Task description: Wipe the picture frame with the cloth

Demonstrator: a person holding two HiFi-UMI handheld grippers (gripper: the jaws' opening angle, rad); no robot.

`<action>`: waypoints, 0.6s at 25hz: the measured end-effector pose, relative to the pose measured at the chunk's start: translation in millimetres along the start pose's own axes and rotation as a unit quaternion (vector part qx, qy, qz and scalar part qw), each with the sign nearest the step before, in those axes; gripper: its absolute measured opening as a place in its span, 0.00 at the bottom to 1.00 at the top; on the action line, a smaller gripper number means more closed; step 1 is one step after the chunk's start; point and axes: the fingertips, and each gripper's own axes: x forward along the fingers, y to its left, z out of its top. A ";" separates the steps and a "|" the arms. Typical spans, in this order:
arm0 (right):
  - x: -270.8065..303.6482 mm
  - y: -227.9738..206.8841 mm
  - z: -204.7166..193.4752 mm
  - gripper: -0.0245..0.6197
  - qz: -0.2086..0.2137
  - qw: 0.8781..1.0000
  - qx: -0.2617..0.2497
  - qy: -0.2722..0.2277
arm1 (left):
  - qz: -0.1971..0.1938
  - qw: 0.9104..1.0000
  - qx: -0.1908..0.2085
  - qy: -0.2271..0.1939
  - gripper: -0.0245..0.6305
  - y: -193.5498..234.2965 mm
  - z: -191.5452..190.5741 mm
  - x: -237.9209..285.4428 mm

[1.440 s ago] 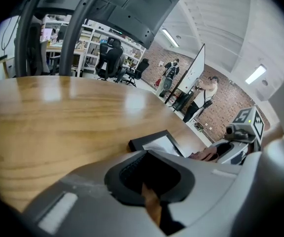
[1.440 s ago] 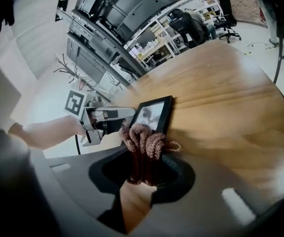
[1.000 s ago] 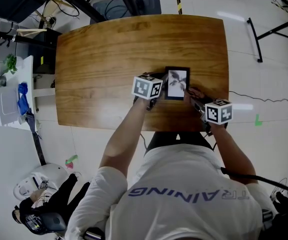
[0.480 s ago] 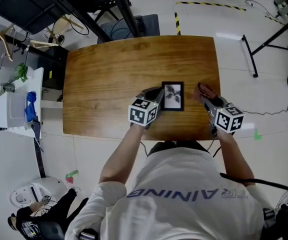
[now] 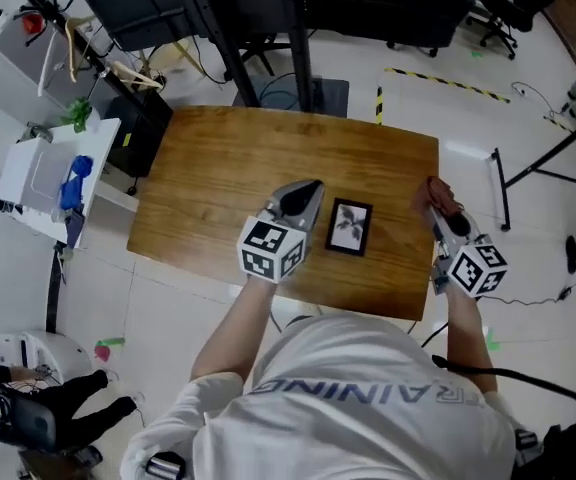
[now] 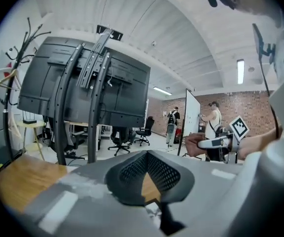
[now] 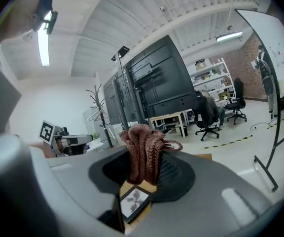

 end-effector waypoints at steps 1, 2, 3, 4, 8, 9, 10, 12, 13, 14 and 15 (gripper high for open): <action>-2.4 0.4 3.5 0.22 0.000 1.000 -0.002 -0.001 | 0.006 1.000 -0.002 -0.008 0.05 1.0 4.8 -3.0; -3.7 0.3 6.8 0.22 0.000 1.000 -0.006 -0.002 | 0.012 1.000 -0.004 -0.017 0.05 1.9 9.4 -5.1; -4.1 0.2 9.7 0.22 0.001 1.000 -0.011 -0.001 | 0.016 1.000 -0.006 -0.024 0.05 2.5 13.6 -6.4; -4.1 0.5 12.3 0.21 0.003 1.000 -0.017 0.000 | 0.020 0.999 -0.006 -0.029 0.05 2.5 17.3 -7.1; -1.7 8.2 20.0 0.21 0.016 0.999 -0.036 0.002 | 0.025 0.999 0.000 -0.040 0.05 -0.1 28.4 -7.8; -1.0 10.2 21.3 0.21 0.018 0.999 -0.037 0.000 | 0.025 0.999 0.000 -0.041 0.05 -1.0 29.3 -8.2; -0.3 11.8 22.2 0.21 0.020 0.999 -0.038 -0.001 | 0.025 0.999 0.000 -0.042 0.05 -1.8 29.4 -8.7; 1.5 14.5 22.5 0.21 0.024 0.999 -0.039 0.000 | 0.025 0.999 -0.001 -0.041 0.05 -3.0 28.8 -9.6; 2.7 15.8 22.0 0.21 0.025 0.999 -0.041 0.001 | 0.025 0.999 -0.001 -0.041 0.05 -2.9 28.3 -10.1; 3.9 17.0 21.2 0.21 0.027 0.999 -0.042 0.003 | 0.025 0.999 -0.002 -0.041 0.05 -2.3 27.8 -10.7; 5.2 18.2 20.4 0.21 0.028 0.999 -0.042 0.004 | 0.026 0.999 -0.004 -0.041 0.05 -1.3 27.4 -11.3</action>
